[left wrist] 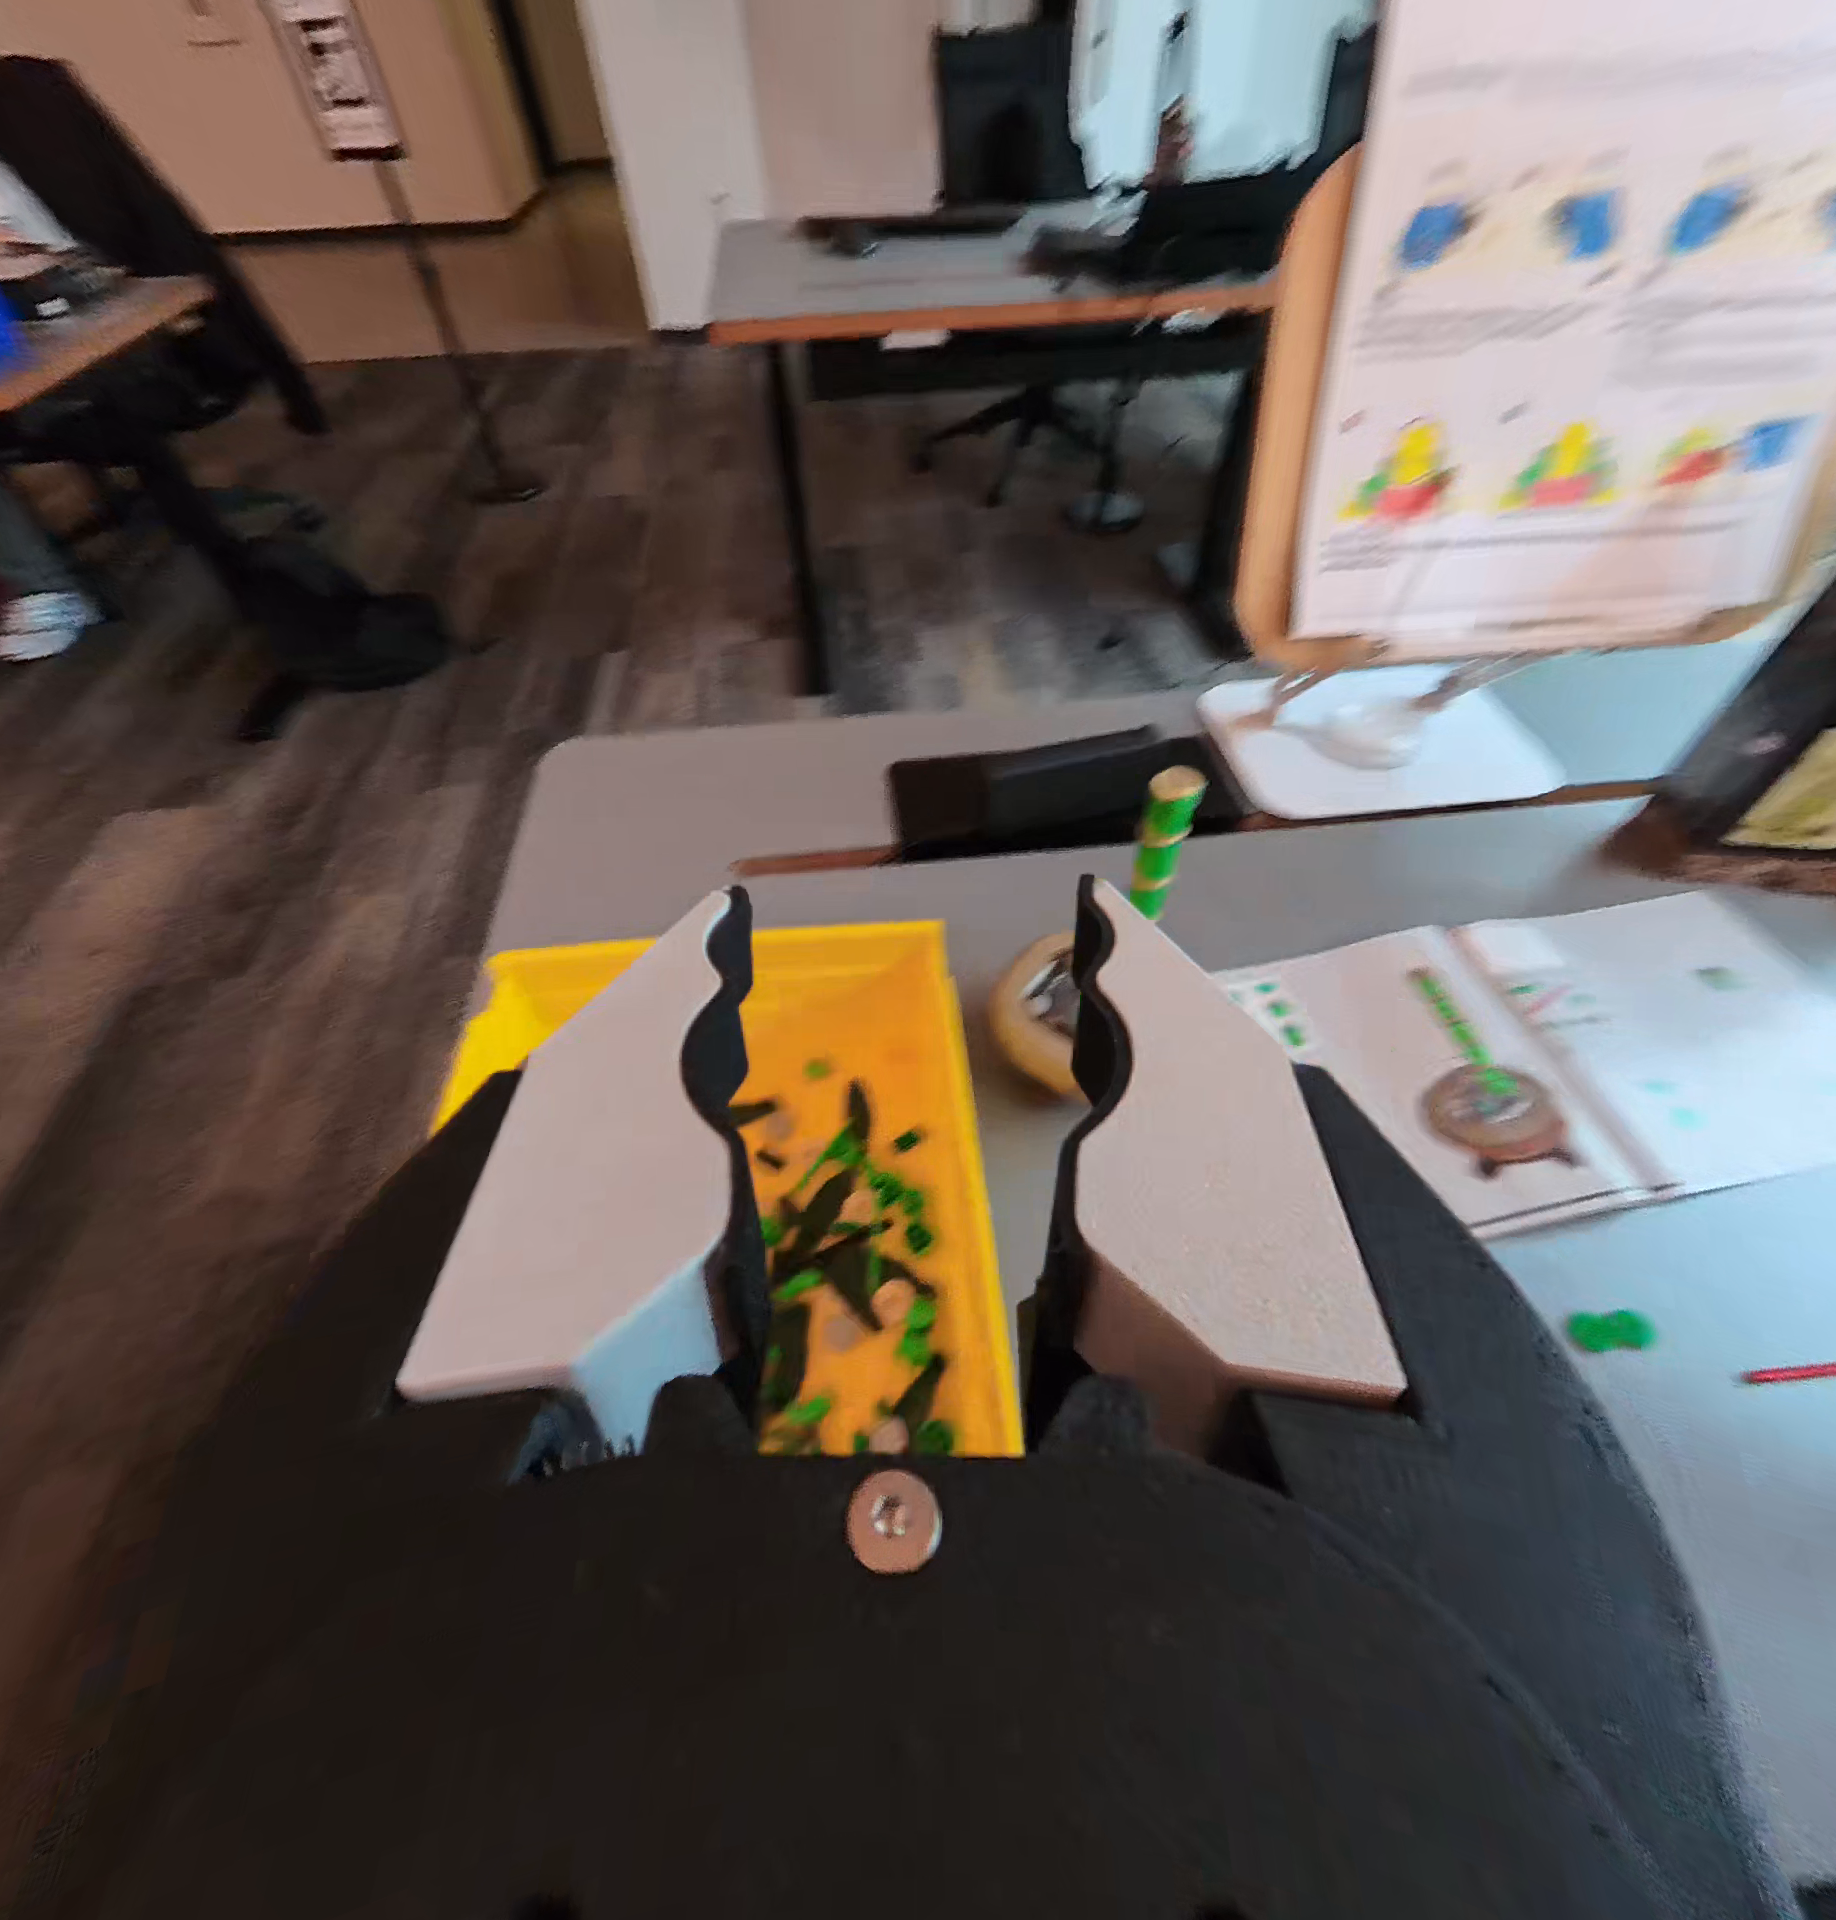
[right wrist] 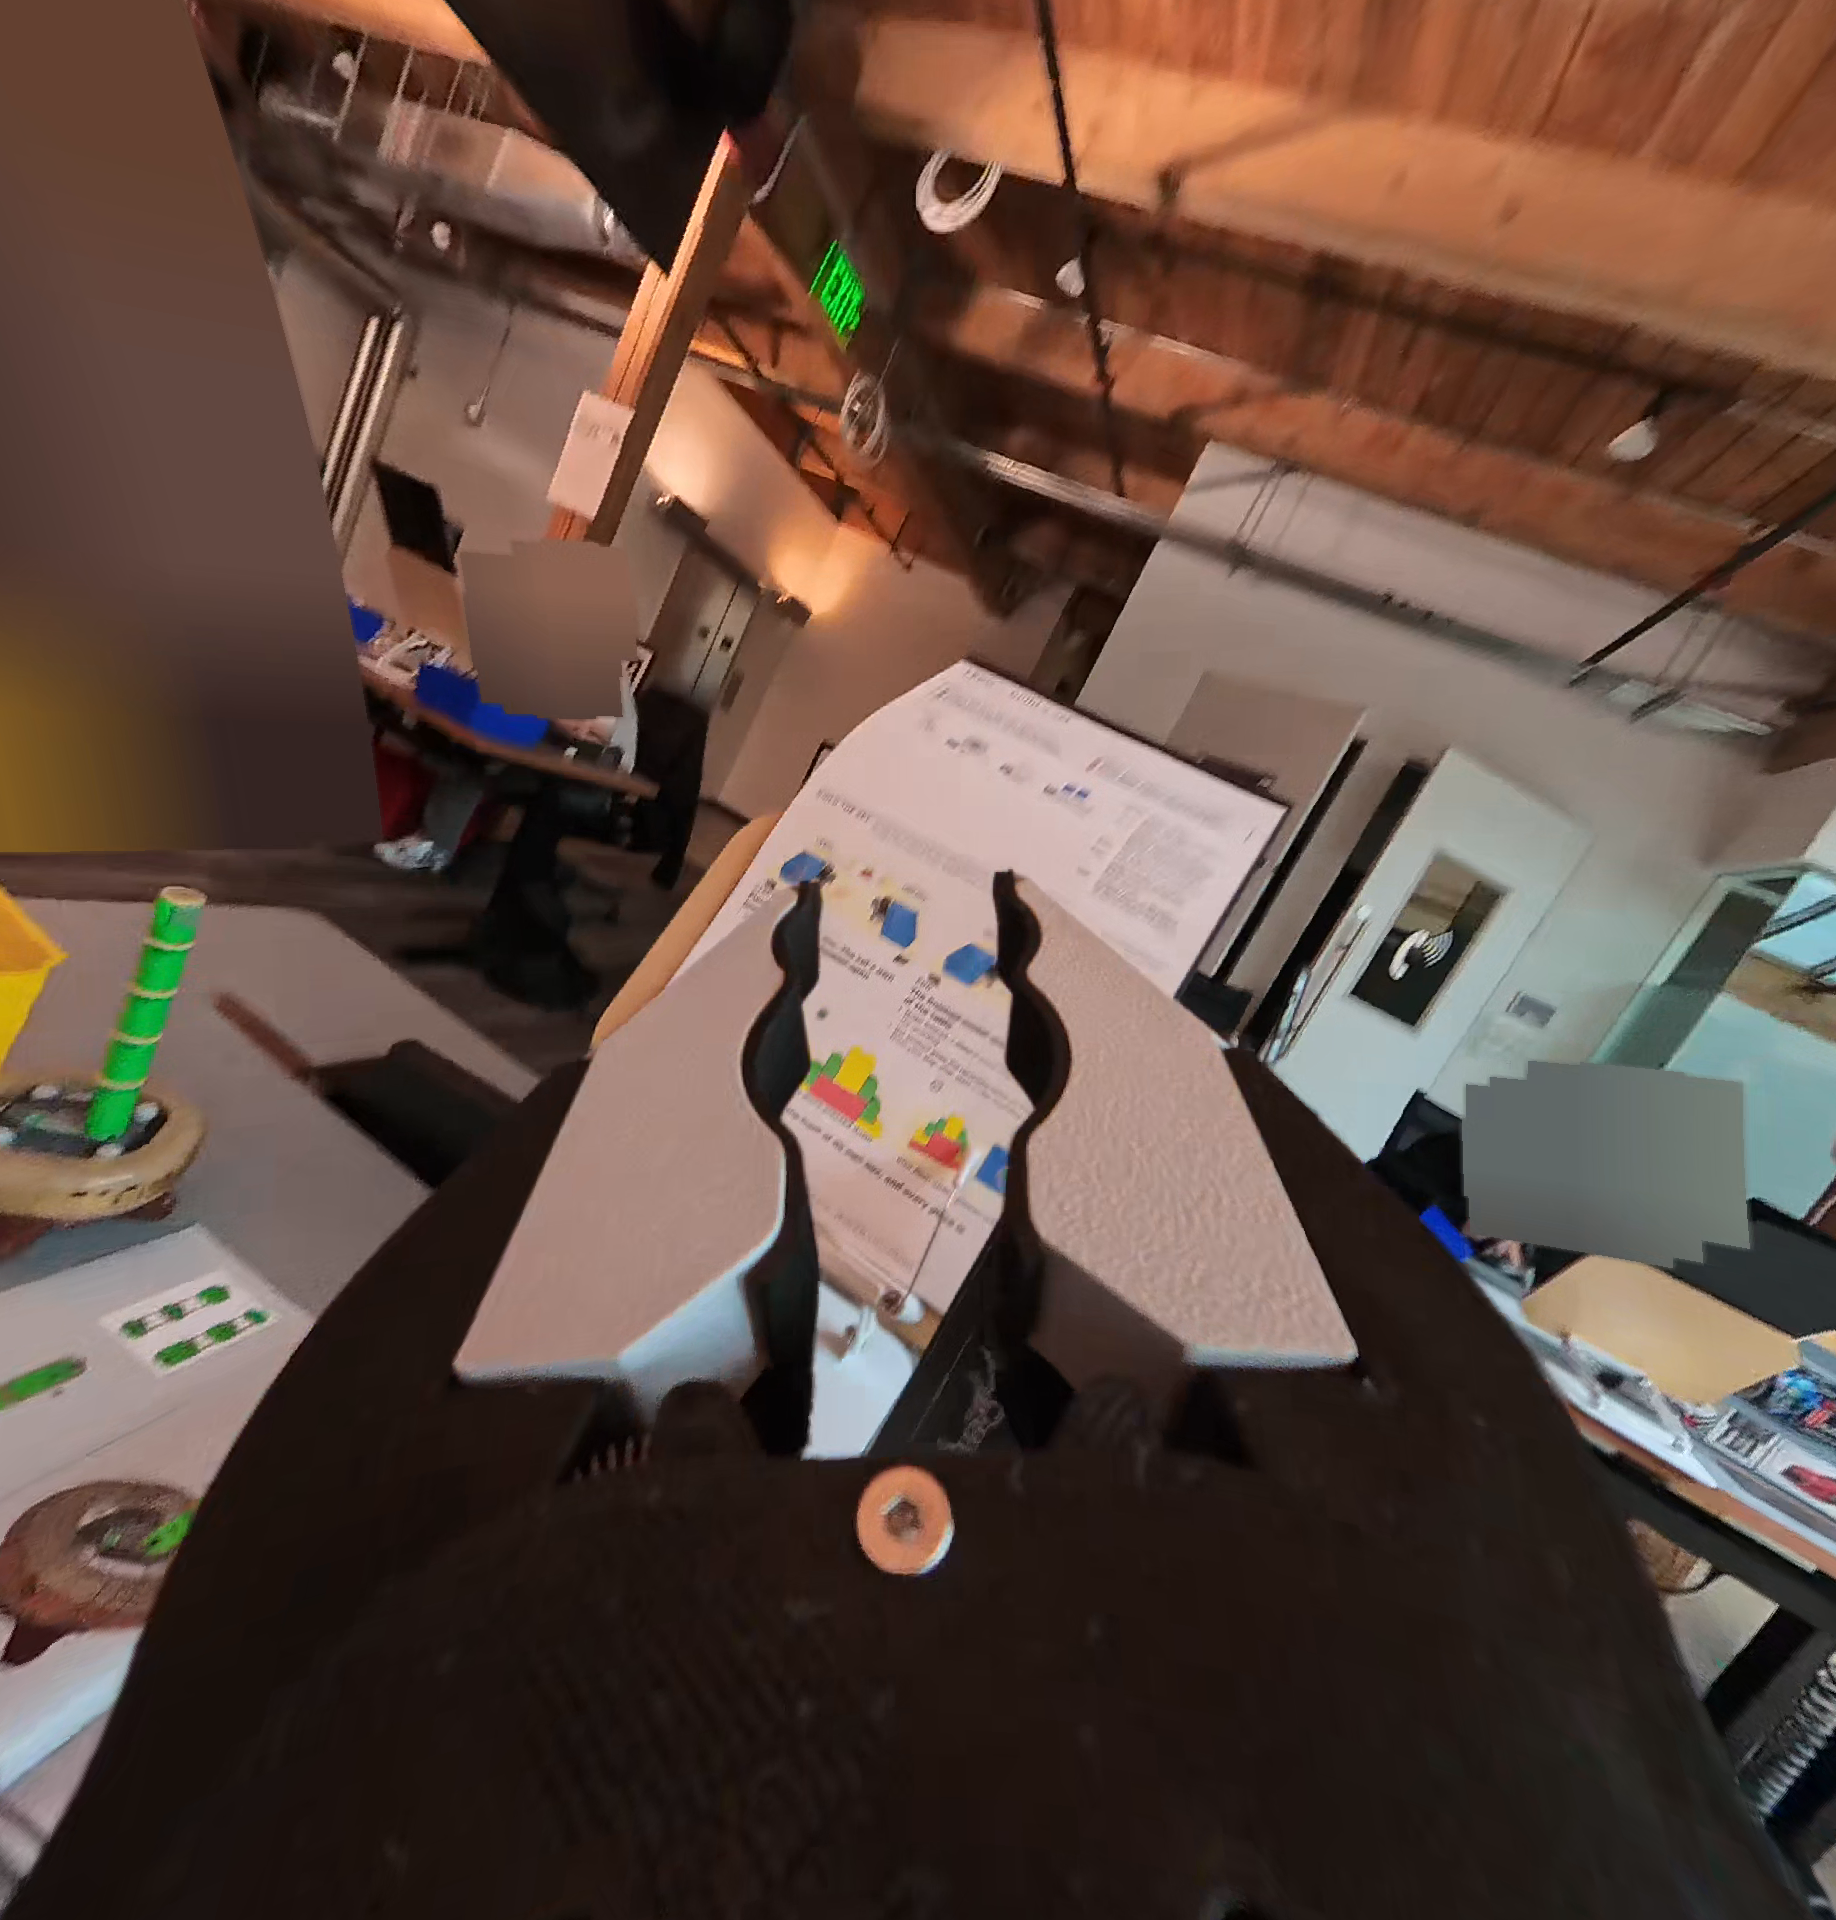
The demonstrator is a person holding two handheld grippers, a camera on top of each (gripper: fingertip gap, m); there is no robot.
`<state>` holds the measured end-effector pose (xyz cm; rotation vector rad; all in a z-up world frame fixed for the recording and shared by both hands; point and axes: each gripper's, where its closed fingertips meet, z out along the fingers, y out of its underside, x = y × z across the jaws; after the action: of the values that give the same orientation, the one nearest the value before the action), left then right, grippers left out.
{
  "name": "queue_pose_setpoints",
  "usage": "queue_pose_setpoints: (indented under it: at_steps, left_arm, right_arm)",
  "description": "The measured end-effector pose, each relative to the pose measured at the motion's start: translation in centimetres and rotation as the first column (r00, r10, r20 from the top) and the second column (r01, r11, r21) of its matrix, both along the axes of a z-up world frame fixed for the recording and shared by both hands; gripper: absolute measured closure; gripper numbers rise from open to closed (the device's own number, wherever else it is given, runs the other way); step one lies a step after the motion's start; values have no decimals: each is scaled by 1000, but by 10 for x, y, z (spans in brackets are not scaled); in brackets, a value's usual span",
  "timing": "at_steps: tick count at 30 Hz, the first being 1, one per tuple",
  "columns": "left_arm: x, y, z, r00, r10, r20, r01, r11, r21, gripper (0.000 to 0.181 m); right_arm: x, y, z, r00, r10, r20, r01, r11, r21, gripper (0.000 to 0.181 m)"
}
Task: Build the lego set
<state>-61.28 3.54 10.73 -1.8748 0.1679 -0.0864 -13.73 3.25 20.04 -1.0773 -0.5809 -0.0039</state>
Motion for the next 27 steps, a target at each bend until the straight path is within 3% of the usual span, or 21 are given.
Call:
queue_pose_setpoints:
  at_steps: [5,10,14,20,24,27]
  left_arm:
    - [-58,-14,-47,981,161,-110,-181,962,-206,126]
    - [-112,-30,-102,933,328,-150,-360,814,-457,140]
    - [-107,-21,-135,962,270,-52,-250,781,-573,151]
    - [-121,-7,-197,967,254,-5,-180,674,-717,154]
    - [-131,7,-218,963,264,43,-153,674,-723,158]
    - [-137,13,-232,968,252,3,-169,659,-733,158]
  right_arm:
    - [8,-5,8,998,-55,-10,55,997,59,141]
    - [8,5,1,999,-18,-40,18,1000,14,142]
    - [4,17,-12,999,10,-45,-13,997,-72,141]
    - [-1,20,-18,999,27,-36,-31,994,-107,141]
    - [-5,26,-26,999,35,-22,-38,990,-140,141]
    - [-8,30,-31,999,43,-12,-44,987,-157,141]
